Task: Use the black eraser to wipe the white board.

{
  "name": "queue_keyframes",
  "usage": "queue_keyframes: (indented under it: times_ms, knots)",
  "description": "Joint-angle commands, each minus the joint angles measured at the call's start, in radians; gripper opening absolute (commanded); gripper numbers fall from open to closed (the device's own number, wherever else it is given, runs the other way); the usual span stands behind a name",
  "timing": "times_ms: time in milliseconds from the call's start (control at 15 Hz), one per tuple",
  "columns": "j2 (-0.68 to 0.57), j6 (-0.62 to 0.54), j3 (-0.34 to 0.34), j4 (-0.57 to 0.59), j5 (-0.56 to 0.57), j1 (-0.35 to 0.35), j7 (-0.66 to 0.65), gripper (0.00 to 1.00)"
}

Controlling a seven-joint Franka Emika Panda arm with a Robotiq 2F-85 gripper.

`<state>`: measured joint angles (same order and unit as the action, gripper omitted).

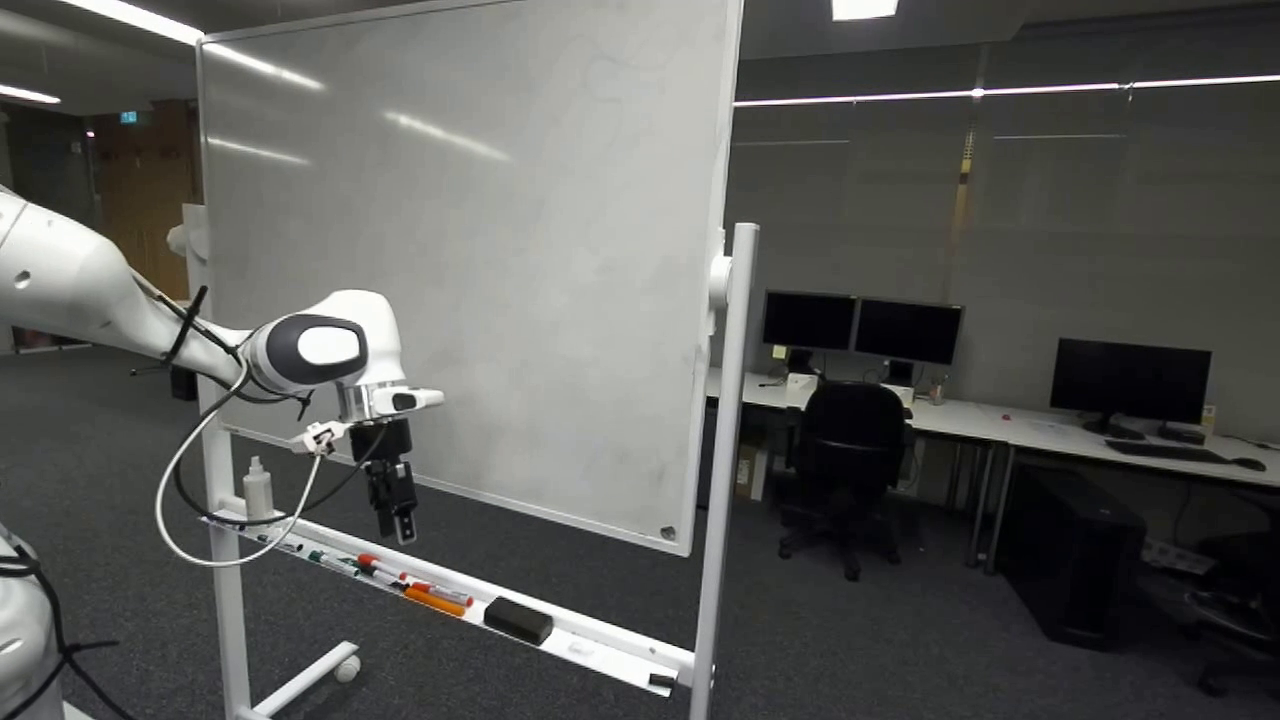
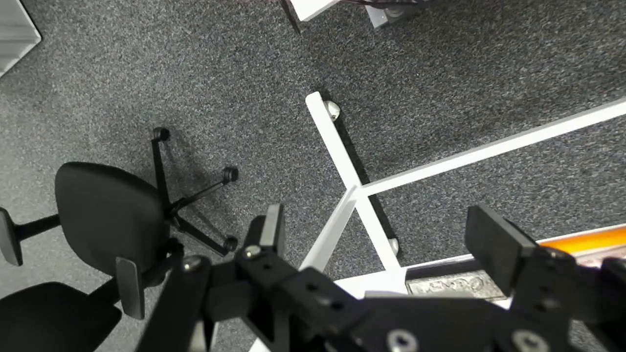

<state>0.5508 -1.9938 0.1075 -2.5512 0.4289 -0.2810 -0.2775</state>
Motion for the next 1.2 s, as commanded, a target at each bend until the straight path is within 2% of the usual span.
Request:
queue_keyframes:
  times_ms: [0,333,600,667,1133]
  knots:
    - [0.159,0.026,-0.018,-0.053,-0.06,0.052,0.069,1.0]
    - [0.319,0.096,-0.024,-0.055,-0.255,0.156,0.148,1.0]
    - [0.387,0.191,-0.068,-0.031,-0.394,0.216,0.124,1.0]
    - [0.348,0.152,-0.061,-0.034,-0.353,0.181,0.129,1.0]
    - [0.38,0.174,-0.081,-0.034,-0.385,0.201,0.127,1.0]
